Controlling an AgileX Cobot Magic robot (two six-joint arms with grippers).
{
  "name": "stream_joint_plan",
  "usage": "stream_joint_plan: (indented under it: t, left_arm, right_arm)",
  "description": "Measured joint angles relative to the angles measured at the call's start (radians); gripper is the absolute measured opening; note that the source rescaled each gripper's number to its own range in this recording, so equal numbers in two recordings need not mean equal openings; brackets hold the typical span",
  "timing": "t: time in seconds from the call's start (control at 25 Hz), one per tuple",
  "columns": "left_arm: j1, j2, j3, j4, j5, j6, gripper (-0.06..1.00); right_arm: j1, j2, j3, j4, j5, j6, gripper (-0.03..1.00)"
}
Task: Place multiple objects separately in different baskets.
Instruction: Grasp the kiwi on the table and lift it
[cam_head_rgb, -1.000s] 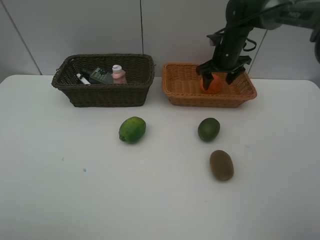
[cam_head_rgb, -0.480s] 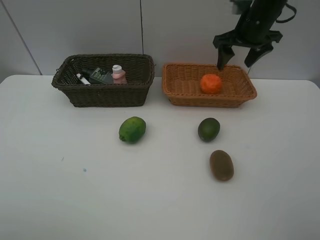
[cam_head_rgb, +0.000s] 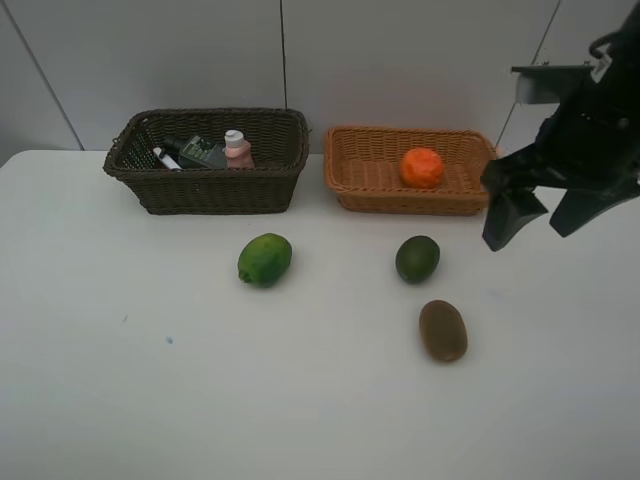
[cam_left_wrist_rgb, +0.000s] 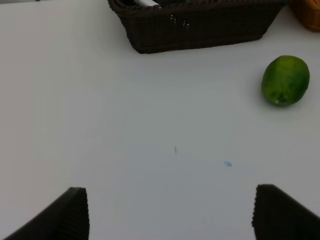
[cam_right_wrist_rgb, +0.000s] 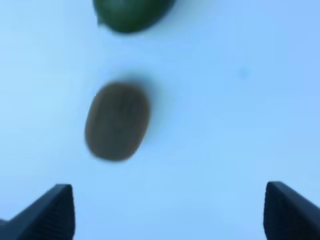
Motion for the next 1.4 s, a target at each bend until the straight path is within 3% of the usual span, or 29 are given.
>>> stream_joint_plan:
  t: [0.16,0.4,0.56,1.4]
  left_arm:
    - [0.0,0.0,0.0,0.0,0.0,0.0,0.84]
    - [0.0,0.0,0.0,0.0,0.0,0.0,0.84]
    - [0.0,0.0,0.0,0.0,0.0,0.0,0.84]
    - [0.0,0.0,0.0,0.0,0.0,0.0,0.84]
  right_arm:
    - [0.095,-0.057,0.127,-0.006,-0.06,0.118,0.86]
    - [0.177,-0.06,0.267,0.0,-0.309,0.271,0.86]
    - [0.177,-0.017,0.279,0.0,-0.393,0.289,0.86]
    - [0.177,0.29,0.279,-0.007,-0.613,0.266,0.86]
